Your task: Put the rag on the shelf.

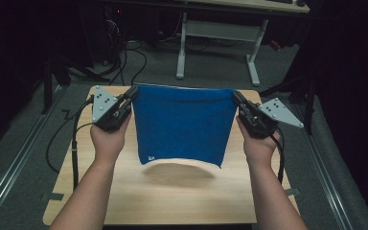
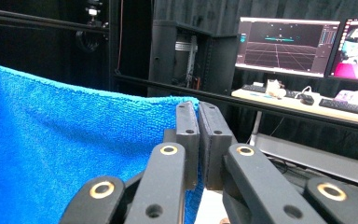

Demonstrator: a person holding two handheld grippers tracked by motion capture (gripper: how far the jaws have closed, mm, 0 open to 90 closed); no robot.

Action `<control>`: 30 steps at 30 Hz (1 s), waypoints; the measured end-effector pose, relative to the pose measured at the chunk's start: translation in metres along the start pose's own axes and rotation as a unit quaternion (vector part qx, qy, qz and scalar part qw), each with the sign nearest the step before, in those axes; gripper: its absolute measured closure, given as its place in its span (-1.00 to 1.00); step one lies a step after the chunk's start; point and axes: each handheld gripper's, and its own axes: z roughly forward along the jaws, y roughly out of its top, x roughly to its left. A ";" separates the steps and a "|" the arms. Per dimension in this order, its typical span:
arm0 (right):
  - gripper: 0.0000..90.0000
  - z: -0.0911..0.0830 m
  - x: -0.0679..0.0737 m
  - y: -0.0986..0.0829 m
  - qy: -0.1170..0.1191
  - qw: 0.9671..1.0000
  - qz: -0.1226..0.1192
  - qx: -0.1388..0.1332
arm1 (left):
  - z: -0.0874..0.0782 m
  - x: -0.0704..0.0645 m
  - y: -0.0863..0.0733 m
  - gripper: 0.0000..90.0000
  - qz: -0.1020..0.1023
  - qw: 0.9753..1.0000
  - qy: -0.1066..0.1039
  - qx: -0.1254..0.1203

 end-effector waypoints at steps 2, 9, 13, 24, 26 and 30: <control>0.95 0.002 -0.001 0.000 -0.001 1.000 0.001 0.000 | 0.003 0.001 0.001 0.95 0.005 1.000 0.001 0.000; 0.96 0.024 -0.011 0.003 -0.007 1.000 0.003 0.012 | 0.027 0.015 0.000 0.95 0.011 1.000 0.006 0.019; 0.96 0.038 -0.013 0.003 -0.012 1.000 -0.005 0.019 | 0.042 0.022 -0.002 0.95 0.020 0.999 0.014 0.032; 0.96 0.075 -0.027 0.003 -0.025 0.999 -0.011 0.046 | 0.076 0.037 -0.009 0.95 0.005 0.998 0.023 0.057; 0.96 0.078 -0.028 0.002 -0.028 0.998 -0.010 0.049 | 0.081 0.037 -0.009 0.95 0.008 0.998 0.026 0.062; 0.96 0.091 -0.035 -0.001 -0.035 0.997 -0.008 0.063 | 0.092 0.040 -0.012 0.95 0.017 0.996 0.031 0.081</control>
